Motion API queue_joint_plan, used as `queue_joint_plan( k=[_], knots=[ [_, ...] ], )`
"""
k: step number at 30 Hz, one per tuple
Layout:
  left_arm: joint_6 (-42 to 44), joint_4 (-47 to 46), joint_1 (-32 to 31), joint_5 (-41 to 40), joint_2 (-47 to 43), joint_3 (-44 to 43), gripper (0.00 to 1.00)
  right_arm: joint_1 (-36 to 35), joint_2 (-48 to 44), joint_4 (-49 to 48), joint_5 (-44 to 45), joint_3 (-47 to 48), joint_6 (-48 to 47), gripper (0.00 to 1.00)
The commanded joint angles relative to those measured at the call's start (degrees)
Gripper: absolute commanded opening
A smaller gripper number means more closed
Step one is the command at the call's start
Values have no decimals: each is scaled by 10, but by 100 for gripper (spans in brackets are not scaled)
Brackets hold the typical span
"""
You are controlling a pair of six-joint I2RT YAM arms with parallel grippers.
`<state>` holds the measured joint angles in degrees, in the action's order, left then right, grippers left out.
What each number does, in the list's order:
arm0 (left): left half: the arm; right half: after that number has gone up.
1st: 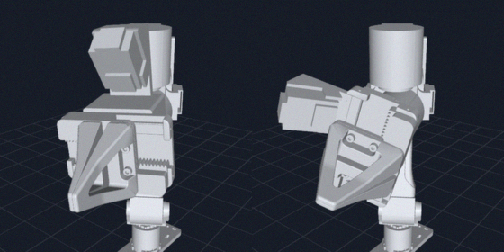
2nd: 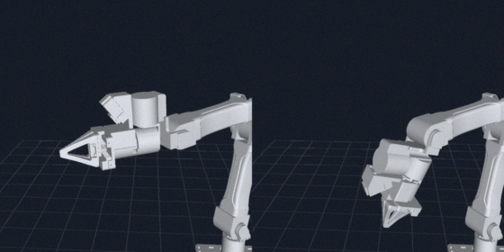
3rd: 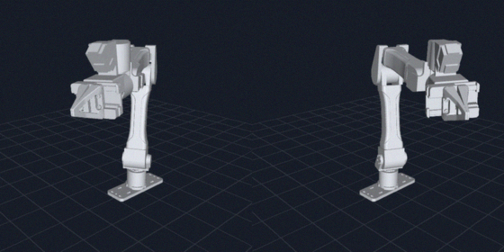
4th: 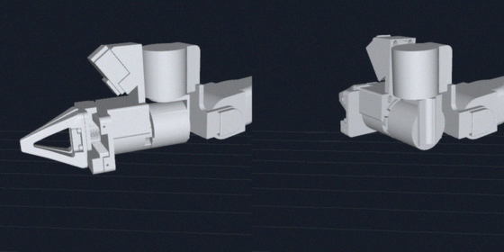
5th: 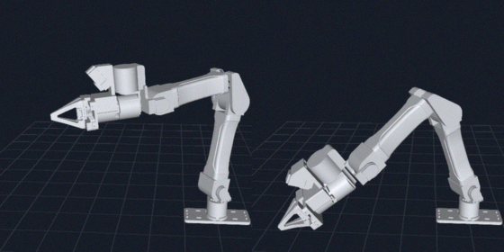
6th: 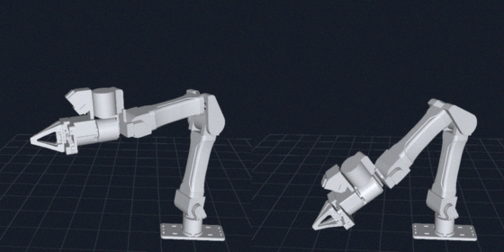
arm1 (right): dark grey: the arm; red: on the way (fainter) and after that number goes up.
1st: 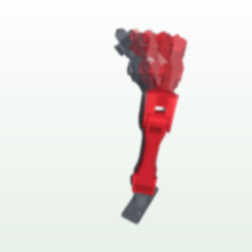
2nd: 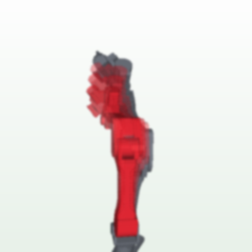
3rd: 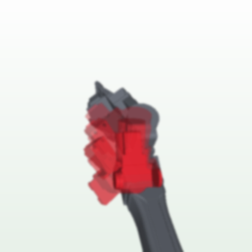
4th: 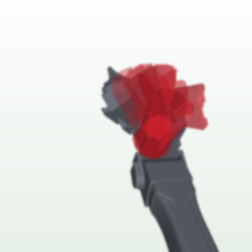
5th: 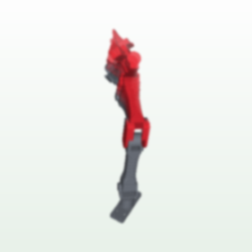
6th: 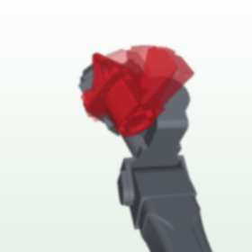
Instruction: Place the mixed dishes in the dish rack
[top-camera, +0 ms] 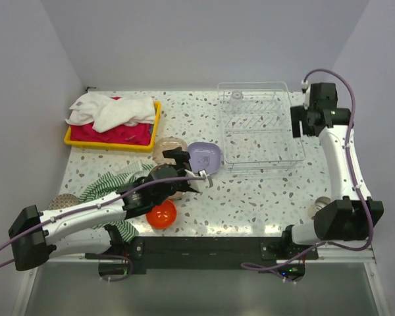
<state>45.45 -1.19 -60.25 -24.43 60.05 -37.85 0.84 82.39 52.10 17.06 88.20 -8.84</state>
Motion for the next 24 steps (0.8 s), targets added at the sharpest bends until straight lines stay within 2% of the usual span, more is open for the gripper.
queue_joint_plan(
  k=[1,7,15,24],
  knots=[
    [-76,40,26,33,41,-88,100,26,-49,215,7,-108,-59,81],
    [-63,32,31,31,69,-121,100,56,-115,279,-7,-212,-75,71],
    [-74,77,35,30,74,-155,100,163,-109,272,-55,-250,-129,59],
    [-63,91,37,23,87,-182,100,231,-85,240,-81,-288,-165,57]
  ],
)
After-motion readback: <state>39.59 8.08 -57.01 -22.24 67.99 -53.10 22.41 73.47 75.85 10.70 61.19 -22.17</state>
